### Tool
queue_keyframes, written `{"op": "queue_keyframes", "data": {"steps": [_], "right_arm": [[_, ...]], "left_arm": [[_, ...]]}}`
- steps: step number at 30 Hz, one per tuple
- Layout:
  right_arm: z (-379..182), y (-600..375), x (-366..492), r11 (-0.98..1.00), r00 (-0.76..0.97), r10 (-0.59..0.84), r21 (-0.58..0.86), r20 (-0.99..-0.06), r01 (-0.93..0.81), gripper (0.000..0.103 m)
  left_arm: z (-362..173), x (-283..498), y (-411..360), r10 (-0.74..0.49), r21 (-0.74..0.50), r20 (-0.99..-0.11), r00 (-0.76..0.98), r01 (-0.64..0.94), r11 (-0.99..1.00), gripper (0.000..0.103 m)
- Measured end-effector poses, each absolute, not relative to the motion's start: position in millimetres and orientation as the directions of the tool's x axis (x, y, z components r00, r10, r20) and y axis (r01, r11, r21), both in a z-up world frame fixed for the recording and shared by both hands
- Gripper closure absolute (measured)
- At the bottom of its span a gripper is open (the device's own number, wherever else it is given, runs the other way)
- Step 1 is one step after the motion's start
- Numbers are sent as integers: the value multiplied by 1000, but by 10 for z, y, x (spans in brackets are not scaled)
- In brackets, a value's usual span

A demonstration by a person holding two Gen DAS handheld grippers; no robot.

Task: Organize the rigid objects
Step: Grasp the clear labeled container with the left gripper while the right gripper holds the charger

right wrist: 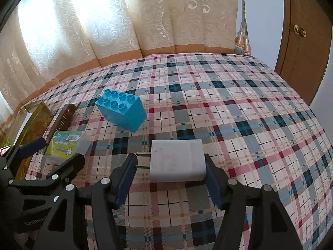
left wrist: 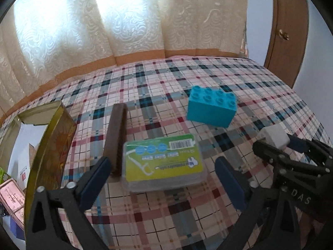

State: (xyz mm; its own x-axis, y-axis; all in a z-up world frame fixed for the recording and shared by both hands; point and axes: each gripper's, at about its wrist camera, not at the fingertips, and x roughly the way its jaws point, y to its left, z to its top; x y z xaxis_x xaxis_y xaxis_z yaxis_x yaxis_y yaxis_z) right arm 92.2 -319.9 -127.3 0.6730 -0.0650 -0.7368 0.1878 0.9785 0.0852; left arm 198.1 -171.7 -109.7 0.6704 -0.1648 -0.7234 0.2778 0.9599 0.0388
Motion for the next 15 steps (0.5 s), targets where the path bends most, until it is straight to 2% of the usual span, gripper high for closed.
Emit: {"op": "queue_keyframes", "data": {"steps": [2,4,8,15], "right_arm": [[-1270,-3199,924,977,670,-79,75,-738,199,38],[-1279,-3209,928,975,667,-83,77,-741,208,38],[-1278,-3181,929,977,666,-88,67,-740,203,38],[-1265,-3152,923,978,671,-104,46,-734,202,38]], "left_arm": [[-1101,1960,-1794,-157,74,-723,673,302,951,22],[-1116,1980,-1809,-146,84,-730,667,300,950,20],[-1209,2107,-1729,-197,-16,-781,592,297,955,20],[-1184,2045,-1751,-161,24,-761,628,276,961,21]]}}
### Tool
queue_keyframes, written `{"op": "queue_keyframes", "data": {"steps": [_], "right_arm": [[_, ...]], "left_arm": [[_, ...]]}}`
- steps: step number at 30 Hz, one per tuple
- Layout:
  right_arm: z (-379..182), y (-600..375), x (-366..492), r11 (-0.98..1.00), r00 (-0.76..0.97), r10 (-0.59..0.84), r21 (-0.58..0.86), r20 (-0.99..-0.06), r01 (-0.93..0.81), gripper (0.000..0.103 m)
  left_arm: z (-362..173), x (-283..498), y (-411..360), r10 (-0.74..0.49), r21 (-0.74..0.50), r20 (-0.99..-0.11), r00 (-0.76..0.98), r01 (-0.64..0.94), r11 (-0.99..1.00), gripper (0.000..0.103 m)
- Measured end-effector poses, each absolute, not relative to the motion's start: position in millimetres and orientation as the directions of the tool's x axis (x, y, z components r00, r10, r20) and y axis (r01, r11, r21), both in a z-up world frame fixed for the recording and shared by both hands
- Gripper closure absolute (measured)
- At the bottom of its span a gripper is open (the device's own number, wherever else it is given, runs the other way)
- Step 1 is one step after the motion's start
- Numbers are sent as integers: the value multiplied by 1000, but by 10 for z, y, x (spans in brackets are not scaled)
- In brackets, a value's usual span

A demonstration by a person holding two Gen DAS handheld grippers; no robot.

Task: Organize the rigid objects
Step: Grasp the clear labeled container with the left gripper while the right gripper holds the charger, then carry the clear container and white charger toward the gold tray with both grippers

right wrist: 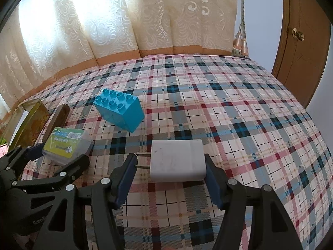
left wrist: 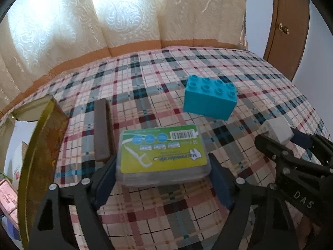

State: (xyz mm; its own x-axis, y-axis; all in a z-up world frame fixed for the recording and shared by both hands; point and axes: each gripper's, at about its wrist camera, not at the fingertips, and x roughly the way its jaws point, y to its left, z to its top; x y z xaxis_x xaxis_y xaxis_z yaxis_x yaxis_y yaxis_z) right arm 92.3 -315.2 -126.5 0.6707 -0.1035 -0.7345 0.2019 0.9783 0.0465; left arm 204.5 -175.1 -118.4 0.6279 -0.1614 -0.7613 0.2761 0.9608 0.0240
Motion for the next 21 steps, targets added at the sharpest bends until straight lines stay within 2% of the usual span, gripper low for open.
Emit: {"op": "queue_keyframes", "data": {"steps": [21], "right_arm": [[-1200,-3106,859,980,703,-120,27,-701,195,38]], "left_arm": [[-979,1862,-1700,-107,88,-654,749,217,972,21]]}}
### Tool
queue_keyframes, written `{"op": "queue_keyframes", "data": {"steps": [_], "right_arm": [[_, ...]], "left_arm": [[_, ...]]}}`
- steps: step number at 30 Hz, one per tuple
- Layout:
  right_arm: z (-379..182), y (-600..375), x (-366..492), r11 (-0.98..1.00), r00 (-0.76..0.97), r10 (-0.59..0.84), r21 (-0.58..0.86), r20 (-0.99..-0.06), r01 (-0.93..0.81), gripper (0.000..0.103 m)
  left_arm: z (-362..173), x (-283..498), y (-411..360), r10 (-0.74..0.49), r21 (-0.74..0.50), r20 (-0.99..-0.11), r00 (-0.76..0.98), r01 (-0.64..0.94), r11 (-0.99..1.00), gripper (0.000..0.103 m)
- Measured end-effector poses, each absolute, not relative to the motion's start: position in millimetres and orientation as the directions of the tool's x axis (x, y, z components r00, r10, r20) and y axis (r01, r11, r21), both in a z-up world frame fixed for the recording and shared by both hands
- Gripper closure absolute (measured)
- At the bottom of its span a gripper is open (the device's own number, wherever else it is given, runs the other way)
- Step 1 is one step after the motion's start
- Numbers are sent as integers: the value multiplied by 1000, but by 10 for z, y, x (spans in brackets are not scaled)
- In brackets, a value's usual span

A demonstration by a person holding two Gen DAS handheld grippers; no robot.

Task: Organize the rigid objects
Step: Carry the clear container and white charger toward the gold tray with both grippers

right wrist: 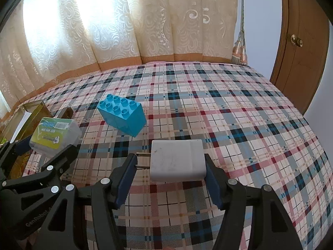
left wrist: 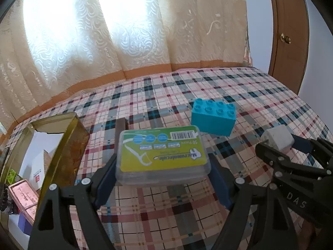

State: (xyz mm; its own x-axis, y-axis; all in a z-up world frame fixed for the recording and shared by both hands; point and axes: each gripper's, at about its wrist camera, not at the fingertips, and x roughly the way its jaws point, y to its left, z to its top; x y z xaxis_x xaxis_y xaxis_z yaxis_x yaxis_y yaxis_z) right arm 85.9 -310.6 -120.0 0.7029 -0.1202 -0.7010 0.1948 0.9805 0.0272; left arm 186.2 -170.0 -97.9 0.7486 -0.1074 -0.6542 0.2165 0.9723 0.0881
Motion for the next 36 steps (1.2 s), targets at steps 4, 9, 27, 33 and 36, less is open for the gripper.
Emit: {"op": "queue_keyframes", "data": {"steps": [4,9,27,33,36], "right_arm": [[-1173,-3094,844,981,711,-129,18,-692,195,38],[-1139,-3070,810,980,724,-142,6,-675,198,38],[-995,-2980,642,985,802,-148,-10,-578,175,38],[-938,-2935,564,984,834,-162,-23,-528,176,38],[-913,-2899,525,985,849,-158,-22,-504,171,38]], "left_arm": [[-960,1842,-1693,-98,96,-639,763,205,974,21],[-921,1801,-1642,-92,87,-614,784,183,979,21],[-761,1509,-1498,-53,99,-484,873,115,988,21],[-746,1425,-1387,-49,87,-469,882,101,991,21],[-741,1385,-1323,-46,81,-463,885,94,992,21]]}}
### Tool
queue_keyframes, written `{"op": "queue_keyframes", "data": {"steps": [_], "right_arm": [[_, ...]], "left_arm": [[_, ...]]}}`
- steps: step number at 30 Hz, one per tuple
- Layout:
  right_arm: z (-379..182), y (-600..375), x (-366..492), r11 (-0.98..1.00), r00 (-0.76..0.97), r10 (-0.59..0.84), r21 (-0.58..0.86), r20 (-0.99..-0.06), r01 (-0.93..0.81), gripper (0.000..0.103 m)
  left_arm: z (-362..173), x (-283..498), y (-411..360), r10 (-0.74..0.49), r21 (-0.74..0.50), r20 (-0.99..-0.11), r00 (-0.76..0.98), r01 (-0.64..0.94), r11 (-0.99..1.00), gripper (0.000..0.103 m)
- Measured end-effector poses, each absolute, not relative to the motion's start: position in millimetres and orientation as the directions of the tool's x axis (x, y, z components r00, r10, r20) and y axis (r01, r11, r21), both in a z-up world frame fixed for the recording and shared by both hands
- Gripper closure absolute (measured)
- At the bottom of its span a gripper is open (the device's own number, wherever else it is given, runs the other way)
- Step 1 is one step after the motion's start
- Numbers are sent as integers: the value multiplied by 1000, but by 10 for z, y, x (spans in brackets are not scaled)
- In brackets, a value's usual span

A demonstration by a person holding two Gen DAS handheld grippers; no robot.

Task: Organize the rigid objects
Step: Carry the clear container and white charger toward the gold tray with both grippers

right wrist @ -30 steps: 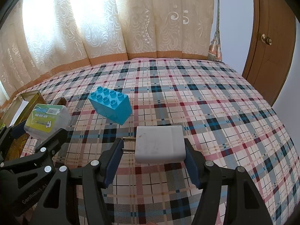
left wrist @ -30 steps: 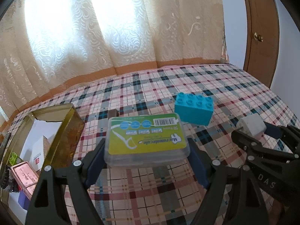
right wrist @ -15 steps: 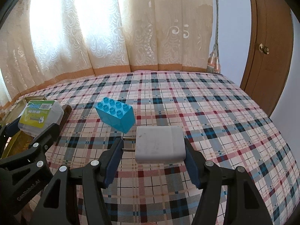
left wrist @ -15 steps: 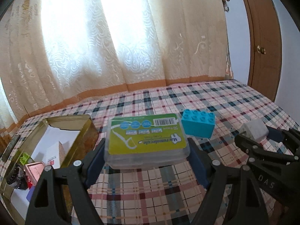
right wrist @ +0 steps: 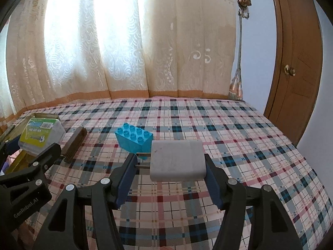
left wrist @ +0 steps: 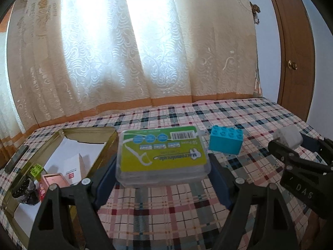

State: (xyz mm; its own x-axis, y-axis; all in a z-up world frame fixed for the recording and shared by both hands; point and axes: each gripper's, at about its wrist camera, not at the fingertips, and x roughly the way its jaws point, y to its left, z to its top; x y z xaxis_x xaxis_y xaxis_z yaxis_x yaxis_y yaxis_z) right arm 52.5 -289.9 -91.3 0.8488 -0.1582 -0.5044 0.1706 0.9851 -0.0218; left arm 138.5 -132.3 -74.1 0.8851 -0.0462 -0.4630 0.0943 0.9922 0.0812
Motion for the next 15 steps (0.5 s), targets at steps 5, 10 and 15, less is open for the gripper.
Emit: {"op": "queue_keyframes", "data": {"steps": [5,10,15], "right_arm": [[-896,-2781,490,989,863,-132,-12,-487,145,38],[-872,-2593,427,993,882,-115,-27,-458,115,38],[-859,-2485,401,995,891,-100,-29,-442,98,38]], "left_arm": [[-728,1306,-1234,-38,81,-445,895,83,993,21],[-713,1241,-1134,-31,73,-432,901,69,995,21],[-701,1177,-1044,-22,70,-418,908,56,996,21]]}}
